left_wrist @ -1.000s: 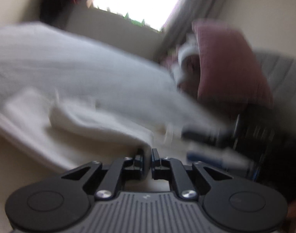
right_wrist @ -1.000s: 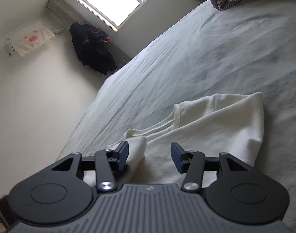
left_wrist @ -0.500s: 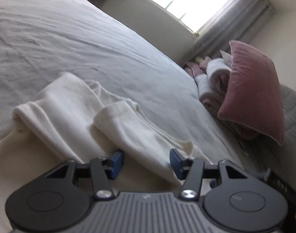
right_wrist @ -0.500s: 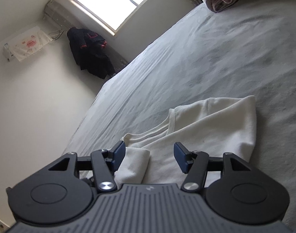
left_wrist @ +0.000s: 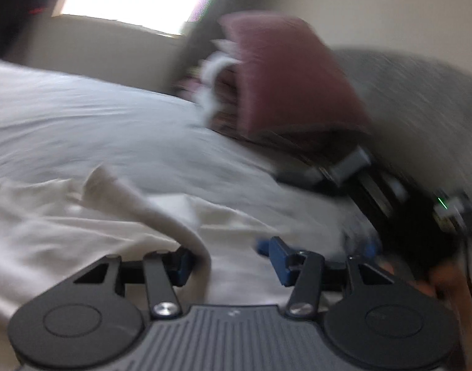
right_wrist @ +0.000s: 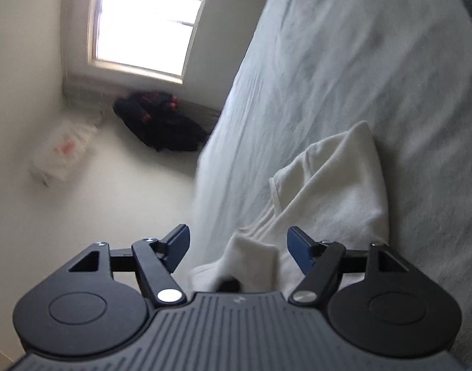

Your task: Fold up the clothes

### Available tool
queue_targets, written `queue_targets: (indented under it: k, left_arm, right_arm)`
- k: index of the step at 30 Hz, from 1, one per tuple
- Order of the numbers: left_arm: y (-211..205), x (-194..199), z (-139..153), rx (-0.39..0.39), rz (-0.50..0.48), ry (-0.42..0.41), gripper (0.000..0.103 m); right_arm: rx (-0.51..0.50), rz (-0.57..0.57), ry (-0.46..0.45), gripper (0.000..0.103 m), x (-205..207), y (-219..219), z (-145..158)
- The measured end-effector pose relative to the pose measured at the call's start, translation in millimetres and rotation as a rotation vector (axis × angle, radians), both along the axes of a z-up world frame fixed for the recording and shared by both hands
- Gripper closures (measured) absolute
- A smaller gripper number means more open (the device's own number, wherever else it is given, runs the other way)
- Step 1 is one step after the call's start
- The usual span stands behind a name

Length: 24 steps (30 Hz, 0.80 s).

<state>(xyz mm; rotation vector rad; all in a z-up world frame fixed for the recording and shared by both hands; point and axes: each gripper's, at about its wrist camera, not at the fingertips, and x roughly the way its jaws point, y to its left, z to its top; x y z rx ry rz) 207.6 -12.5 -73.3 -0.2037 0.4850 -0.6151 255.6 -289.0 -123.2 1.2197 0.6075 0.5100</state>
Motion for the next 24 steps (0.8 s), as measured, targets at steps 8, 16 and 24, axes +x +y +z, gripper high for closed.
queue_targets:
  k: [8,16,24]
  left_arm:
    - [-22.2,-10.2,-1.0,0.073,-0.139,-0.003,0.049]
    - [-0.3,-10.1,19.2,0.149,-0.051,-0.011,0.048]
    - [96.3,-0.7,40.8,0.151,0.322,-0.005,0.053]
  right_arm:
    - [0.037,-0.012,0.041,0.03,-0.7,-9.8,-5.2]
    - [-0.151,0.0,0.075,0.047,-2.0,7.2,6.3]
    - [-0.474,-0.055,-0.039,0.095,-8.6,41.2,39.4]
